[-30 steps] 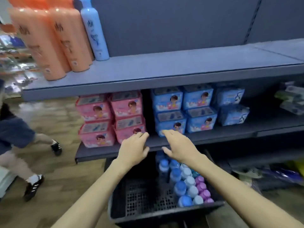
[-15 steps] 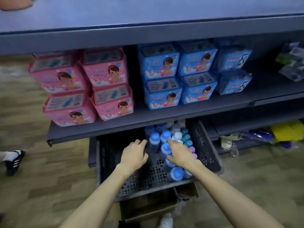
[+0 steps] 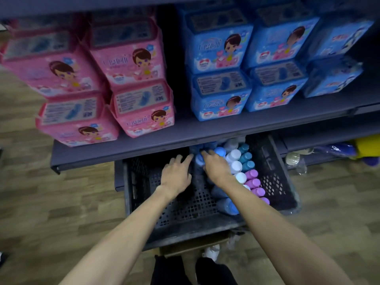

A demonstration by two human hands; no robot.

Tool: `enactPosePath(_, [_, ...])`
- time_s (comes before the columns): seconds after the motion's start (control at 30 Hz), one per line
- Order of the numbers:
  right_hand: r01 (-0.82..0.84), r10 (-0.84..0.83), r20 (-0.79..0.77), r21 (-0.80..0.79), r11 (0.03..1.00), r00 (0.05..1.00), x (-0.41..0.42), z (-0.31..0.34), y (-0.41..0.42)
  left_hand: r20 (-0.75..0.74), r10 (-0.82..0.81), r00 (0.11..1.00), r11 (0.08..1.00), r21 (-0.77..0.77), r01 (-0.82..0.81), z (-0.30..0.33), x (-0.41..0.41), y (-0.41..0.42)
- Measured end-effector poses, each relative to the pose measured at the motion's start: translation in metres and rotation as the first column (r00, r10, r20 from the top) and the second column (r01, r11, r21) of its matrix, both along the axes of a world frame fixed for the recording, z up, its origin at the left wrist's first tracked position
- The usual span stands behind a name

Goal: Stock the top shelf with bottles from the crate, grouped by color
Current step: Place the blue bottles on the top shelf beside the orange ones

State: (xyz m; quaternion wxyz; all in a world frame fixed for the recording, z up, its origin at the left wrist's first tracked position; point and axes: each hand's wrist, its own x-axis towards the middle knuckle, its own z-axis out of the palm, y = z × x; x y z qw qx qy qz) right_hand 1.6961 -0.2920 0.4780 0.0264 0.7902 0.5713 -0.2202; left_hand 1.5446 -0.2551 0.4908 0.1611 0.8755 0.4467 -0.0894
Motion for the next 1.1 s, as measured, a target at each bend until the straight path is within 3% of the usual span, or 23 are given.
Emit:
enactPosePath(0.37, [0.057, -0.059, 0.104, 0.027, 0.998, 0.993, -0.013, -0.011, -0.014, 0.081, 0.007, 0.997, 1.0, -0.011, -0.006, -0.043, 0.031, 0.041])
enactPosePath(0.57, [0.11, -0.115, 0.074, 0.069, 0.992, 0.991, -0.012, -0.022, -0.016, 0.264, 0.061, 0.962, 0.993, -0.117, -0.031, -0.077, 0.045, 0.067])
enactPosePath(0.67, [0.127, -0.132, 0.052, 0.095, 0.987, 0.99, -0.012, -0.026, -0.017, 0.321, 0.013, 0.947, 0.998, -0.058, 0.005, -0.069, 0.045, 0.06])
enactPosePath(0.77, [0.117, -0.125, 0.063, 0.117, 0.986, 0.99, -0.013, -0.028, -0.016, 0.329, 0.074, 0.941, 0.991, -0.133, -0.032, -0.068, 0.033, 0.042])
enactPosePath(0.87, [0.114, -0.124, 0.07, 0.128, 0.985, 0.99, -0.013, -0.026, -0.013, 0.338, 0.131, 0.932, 0.99, -0.098, -0.103, -0.071, 0.011, 0.03])
enactPosePath(1.1, [0.128, -0.133, 0.04, 0.109, 0.986, 0.99, -0.018, -0.013, 0.001, 0.244, 0.089, 0.966, 0.996, -0.053, -0.079, -0.059, -0.033, 0.006])
